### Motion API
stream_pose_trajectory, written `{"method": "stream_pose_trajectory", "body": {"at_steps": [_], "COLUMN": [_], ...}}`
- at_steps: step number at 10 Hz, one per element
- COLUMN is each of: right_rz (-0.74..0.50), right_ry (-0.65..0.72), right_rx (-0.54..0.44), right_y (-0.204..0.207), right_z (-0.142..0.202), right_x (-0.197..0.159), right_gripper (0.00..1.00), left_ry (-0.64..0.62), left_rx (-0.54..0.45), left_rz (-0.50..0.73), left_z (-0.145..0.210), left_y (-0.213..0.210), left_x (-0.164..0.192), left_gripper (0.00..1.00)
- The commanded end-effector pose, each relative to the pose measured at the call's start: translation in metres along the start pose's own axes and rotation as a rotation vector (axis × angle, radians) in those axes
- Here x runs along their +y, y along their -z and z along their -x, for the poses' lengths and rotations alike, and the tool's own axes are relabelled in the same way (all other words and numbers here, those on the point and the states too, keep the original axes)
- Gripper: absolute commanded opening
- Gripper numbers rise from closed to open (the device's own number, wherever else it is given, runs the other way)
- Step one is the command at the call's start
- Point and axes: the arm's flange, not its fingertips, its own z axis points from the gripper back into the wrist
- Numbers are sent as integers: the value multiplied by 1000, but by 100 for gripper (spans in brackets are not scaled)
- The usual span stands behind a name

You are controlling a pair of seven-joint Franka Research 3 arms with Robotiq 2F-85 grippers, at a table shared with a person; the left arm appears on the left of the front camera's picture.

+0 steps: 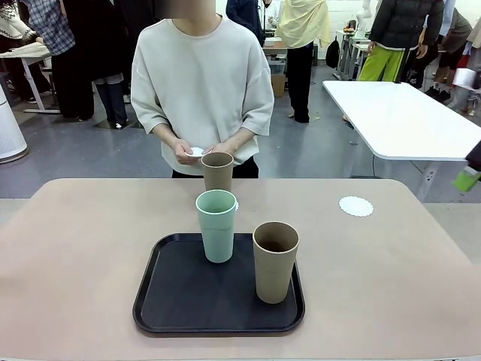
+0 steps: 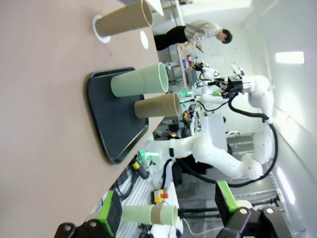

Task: Place coasters on the table and set cups on them.
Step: Take one Reusable plastic cup from the Flat Tray and place it on a coaster set by the human.

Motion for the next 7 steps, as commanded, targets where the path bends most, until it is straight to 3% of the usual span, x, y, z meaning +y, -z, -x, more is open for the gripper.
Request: {"method": "stream_pose_trajectory", "body": {"at_steps": [1, 3, 7], "right_rz": [31, -40, -196], "right_ry": [-178, -373, -541], "right_rx": [-81, -51, -60], "right_y": [28, 51, 63], "right_z": [-14, -20, -10], "right_x": [11, 24, 25], "right_gripper": [100, 100, 100], "left_ry": [4, 4, 4], "left_rx": [-2, -2, -2], "left_rz": [8, 8, 8], "left_z": [2, 2, 2], "left_y": [-2, -2, -2], "left_x": [-1, -1, -1], "left_gripper": [100, 100, 100]}}
